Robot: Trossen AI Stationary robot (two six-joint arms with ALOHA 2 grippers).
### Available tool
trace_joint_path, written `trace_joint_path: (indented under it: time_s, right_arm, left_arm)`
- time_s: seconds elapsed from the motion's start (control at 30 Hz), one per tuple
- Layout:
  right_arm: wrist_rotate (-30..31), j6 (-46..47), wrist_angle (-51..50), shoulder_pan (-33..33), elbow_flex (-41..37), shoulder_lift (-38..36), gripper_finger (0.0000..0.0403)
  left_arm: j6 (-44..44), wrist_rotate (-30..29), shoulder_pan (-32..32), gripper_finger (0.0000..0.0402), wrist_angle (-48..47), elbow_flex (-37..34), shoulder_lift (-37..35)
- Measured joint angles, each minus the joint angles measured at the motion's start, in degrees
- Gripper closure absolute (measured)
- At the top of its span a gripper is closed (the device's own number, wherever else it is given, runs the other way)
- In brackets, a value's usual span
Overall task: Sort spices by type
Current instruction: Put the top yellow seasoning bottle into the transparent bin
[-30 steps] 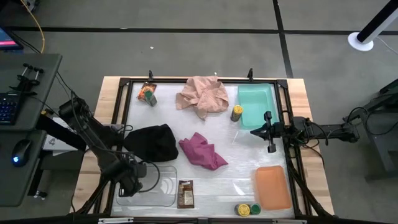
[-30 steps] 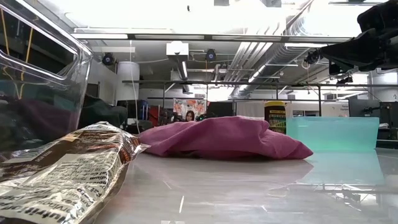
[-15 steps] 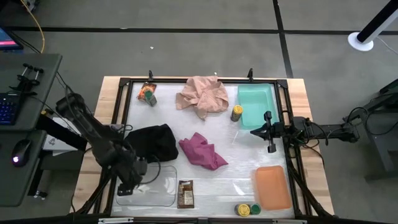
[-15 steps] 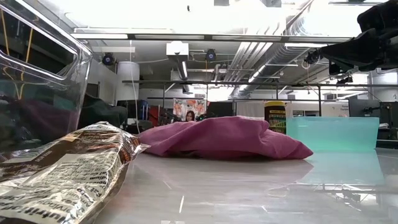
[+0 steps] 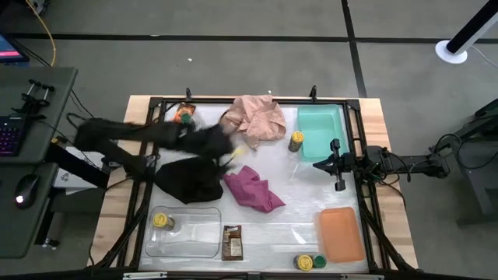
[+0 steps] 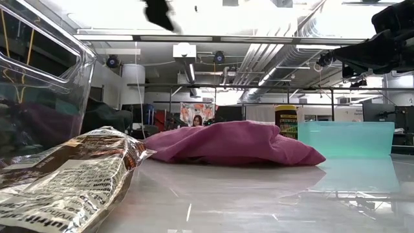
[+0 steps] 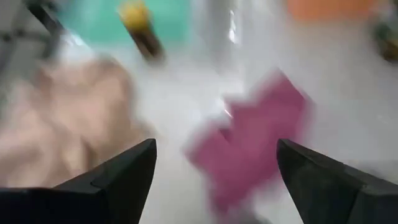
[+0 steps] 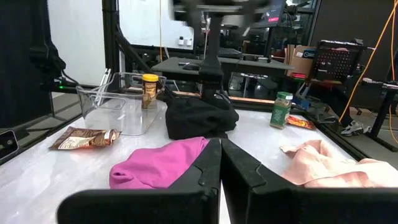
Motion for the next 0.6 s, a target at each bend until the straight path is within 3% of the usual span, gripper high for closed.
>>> trace_joint_path:
  time_s: [0.17, 0.33, 0.6]
  right_arm:
    - [0.0, 0.0, 0.0, 0.0, 0.0, 0.0, 0.0402]
    - [0.0, 0.0, 0.0, 0.0, 0.0, 0.0, 0.0402]
    - [0.0, 0.0, 0.0, 0.0, 0.0, 0.0, 0.0402]
  left_arm:
    - [6.3, 6.6, 10.1, 0.0088, 14.5, 9.1, 14.7]
    - [8.6, 14.4, 12.4, 0.0088, 25.8, 14.5, 25.6]
    - [4.0, 11.8, 12.6, 0.0088, 44.4, 14.7, 37.5]
